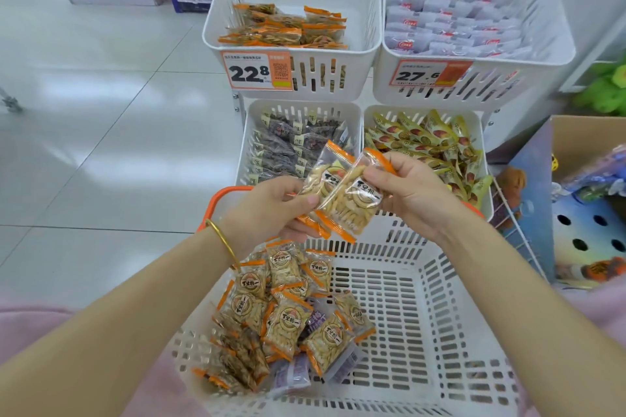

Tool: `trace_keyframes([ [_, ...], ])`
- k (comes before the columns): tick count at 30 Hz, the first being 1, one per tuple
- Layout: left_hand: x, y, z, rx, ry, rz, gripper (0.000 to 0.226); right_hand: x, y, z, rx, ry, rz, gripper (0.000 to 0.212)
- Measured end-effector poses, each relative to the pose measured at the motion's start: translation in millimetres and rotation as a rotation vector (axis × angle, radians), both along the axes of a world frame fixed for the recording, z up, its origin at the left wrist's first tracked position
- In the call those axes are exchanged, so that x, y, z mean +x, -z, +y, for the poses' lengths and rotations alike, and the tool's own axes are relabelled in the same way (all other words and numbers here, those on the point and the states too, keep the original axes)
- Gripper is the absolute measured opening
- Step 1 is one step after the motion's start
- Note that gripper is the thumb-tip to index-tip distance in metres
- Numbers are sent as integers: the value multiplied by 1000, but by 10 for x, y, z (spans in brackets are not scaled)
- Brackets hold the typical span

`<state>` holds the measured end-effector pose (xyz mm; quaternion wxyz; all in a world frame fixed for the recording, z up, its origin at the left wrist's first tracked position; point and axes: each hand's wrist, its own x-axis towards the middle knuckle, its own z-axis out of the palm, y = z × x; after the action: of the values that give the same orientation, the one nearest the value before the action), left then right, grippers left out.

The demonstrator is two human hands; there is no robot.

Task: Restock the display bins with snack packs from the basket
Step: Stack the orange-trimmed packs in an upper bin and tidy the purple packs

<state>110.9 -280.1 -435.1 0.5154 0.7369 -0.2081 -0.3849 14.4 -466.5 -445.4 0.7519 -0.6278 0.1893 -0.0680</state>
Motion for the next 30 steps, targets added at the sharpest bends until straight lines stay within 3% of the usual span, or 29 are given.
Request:
trace_keyframes([
  [7,-170,-122,-52,-58,-15,179,19,24,-67,137,-176,109,10,9],
  [11,-192,-78,-108,14,66,-30,32,84,-115,207,-260,138,-34,22],
  [15,63,-247,-195,-29,56,-156,33,231,-429,-77,-115,-46,64,59],
  [18,325,-496,-336,-79,66,-262,37,412,-793,-273,-186,-222,49,47],
  [20,510,-627,-466,-129,51,-341,39,602,-1007,-338,-269,-217,-6,34],
  [23,875,-794,-639,-149,-55,-566,50,975,-1328,-410,-415,-124,-117,23],
  [25,1199,-848,-673,-98,-189,-835,52,1302,-1514,-468,-545,-10,-193,24],
  [27,1528,-857,-650,46,-264,-1129,44,1728,-1634,-540,-686,97,-252,28],
  [30,1918,-802,-595,255,-238,-1366,30,2452,-1667,-630,-989,186,-289,32],
])
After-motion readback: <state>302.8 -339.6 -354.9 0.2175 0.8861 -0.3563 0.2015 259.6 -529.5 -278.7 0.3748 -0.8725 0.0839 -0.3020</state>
